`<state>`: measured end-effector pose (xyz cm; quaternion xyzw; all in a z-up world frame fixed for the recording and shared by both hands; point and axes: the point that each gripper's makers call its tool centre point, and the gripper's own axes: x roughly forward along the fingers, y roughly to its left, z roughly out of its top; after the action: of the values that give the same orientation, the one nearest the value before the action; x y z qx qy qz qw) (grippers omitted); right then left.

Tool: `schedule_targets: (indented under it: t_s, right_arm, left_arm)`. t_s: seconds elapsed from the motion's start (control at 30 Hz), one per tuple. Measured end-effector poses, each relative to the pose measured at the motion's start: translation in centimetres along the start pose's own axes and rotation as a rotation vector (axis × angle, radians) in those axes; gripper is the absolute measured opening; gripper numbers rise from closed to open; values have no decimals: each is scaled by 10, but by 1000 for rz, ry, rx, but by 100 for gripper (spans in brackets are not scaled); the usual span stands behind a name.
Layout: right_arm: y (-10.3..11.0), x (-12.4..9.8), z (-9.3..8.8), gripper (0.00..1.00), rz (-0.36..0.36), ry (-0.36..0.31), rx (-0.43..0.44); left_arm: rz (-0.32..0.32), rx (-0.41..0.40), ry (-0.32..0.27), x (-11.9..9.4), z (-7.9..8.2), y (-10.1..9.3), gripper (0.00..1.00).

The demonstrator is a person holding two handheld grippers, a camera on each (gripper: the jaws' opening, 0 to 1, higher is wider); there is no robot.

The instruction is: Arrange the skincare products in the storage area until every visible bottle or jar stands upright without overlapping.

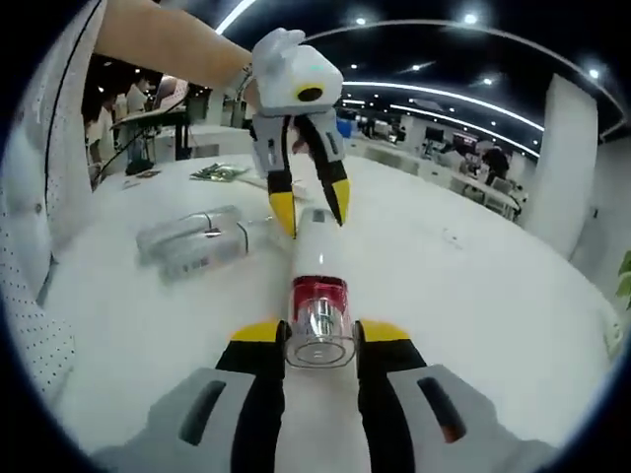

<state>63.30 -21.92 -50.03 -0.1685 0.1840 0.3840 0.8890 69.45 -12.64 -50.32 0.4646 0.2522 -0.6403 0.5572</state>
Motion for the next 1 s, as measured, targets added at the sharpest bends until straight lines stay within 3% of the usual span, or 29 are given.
schedule_targets:
  t_s: [0.17, 0.33, 0.47, 0.53, 0.6, 0.83, 1.0]
  right_arm:
    - [-5, -2, -16, 27, -13, 15, 92]
    - [-9, 2, -15, 33, -22, -18, 138]
    - [-23, 6, -15, 28, -69, -45, 168]
    - [-24, 7, -15, 27, -54, -49, 189]
    - [-25, 7, -13, 27, -56, -40, 165]
    - [-22, 5, -13, 25, -16, 76, 233]
    - [-25, 3, -9, 25, -7, 53, 287]
  left_arm:
    - [-13, 40, 9, 3, -1, -1, 30]
    - [-26, 24, -3, 5, -2, -1, 29]
    - [-31, 10, -9, 9, -3, -2, 29]
    - [-33, 2, -3, 11, -3, -2, 28]
    - [-35, -10, 2, 12, -3, -2, 28]
    - [-38, -24, 0, 13, -4, -2, 29]
    - [-31, -66, -26, 13, -4, -1, 29]
